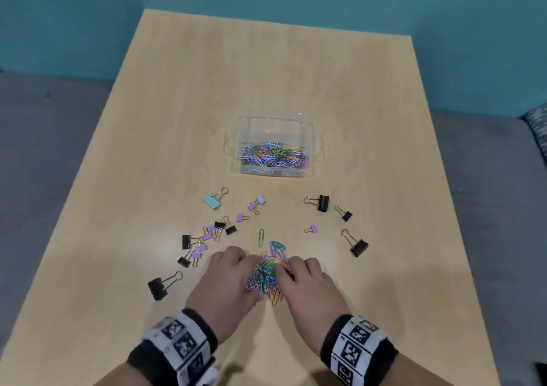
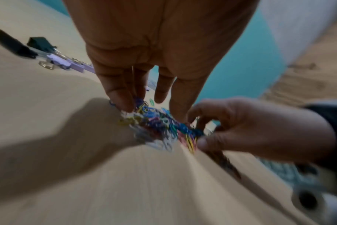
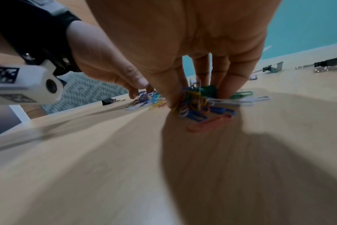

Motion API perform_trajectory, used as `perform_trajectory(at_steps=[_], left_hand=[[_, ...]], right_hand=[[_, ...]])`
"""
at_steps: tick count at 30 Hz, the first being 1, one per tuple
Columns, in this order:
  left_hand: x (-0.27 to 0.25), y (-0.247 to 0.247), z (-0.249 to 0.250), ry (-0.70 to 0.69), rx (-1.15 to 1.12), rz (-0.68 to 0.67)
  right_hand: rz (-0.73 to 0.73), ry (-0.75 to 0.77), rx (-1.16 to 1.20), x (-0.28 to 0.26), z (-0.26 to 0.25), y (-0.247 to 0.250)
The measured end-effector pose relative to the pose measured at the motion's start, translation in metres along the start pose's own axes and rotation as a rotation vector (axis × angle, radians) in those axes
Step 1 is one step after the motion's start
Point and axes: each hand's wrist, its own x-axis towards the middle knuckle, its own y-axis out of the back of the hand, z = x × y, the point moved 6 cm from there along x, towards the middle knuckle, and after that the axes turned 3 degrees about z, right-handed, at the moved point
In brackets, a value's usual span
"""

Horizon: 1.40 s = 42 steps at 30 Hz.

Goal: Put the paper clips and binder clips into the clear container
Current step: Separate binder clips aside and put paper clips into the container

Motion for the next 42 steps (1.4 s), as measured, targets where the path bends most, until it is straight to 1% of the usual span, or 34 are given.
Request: perform_trajectory(at_steps=[2,5,7,9,11,14,18,20,22,24,26,28,30,33,35,37,39,40,42], left_hand=[[-0.006,-0.011,0.005,-0.034,0.11,-0.01],[-0.004,-0.016,0.011,-0.064,0.238,0.042],[0.0,-0.015,0.013,-0.056,0.265,0.049],[0.002,-0.015,0.011,-0.026,0.236,0.028],[0.004,-0.011,0.01,0.024,0.135,0.026],[0.008,-0.002,0.008,0.112,-0.025,0.009],[0.012,0.006,-0.003,0.253,-0.284,-0.038],[0.015,0.01,-0.007,0.344,-0.465,-0.053],[0.017,0.015,-0.006,0.421,-0.635,-0.072],[0.024,0.022,-0.003,0.458,-0.758,-0.095],[0.032,0.031,0.0,0.487,-0.867,-0.104],[0.047,0.043,0.001,0.514,-0.965,-0.079],[0.069,0.059,0.004,0.516,-1.033,-0.027],[0.107,0.086,0.007,0.478,-1.073,0.09],[0.134,0.099,0.008,0.446,-1.033,0.163],[0.157,0.108,0.011,0.419,-0.98,0.223],[0.173,0.111,0.013,0.393,-0.926,0.261],[0.177,0.111,0.015,0.383,-0.909,0.27],[0.178,0.111,0.015,0.37,-0.897,0.289]], right_hand=[[0.035,0.02,0.017,-0.001,-0.001,0.003],[0.001,0.018,0.053,0.0,-0.001,0.002],[-0.027,-0.011,0.077,0.002,0.001,0.0],[-0.043,-0.025,0.13,0.002,0.003,0.0],[-0.077,-0.06,0.202,0.005,0.008,0.002],[-0.06,-0.163,0.316,0.011,0.02,0.01],[-0.143,-0.364,0.651,0.016,0.036,0.017],[-0.175,-0.481,0.883,0.018,0.043,0.019],[-0.226,-0.558,1.066,0.02,0.047,0.021],[-0.259,-0.578,1.19,0.026,0.048,0.027],[-0.255,-0.576,1.349,0.035,0.048,0.036],[-0.211,-0.583,1.499,0.052,0.052,0.048],[-0.132,-0.584,1.587,0.075,0.06,0.067],[0.002,-0.583,1.586,0.114,0.077,0.095],[0.089,-0.594,1.489,0.14,0.088,0.106],[0.144,-0.607,1.38,0.163,0.096,0.113],[0.154,-0.607,1.303,0.179,0.098,0.118],[0.136,-0.599,1.269,0.183,0.097,0.119],[0.118,-0.571,1.137,0.184,0.099,0.12]])
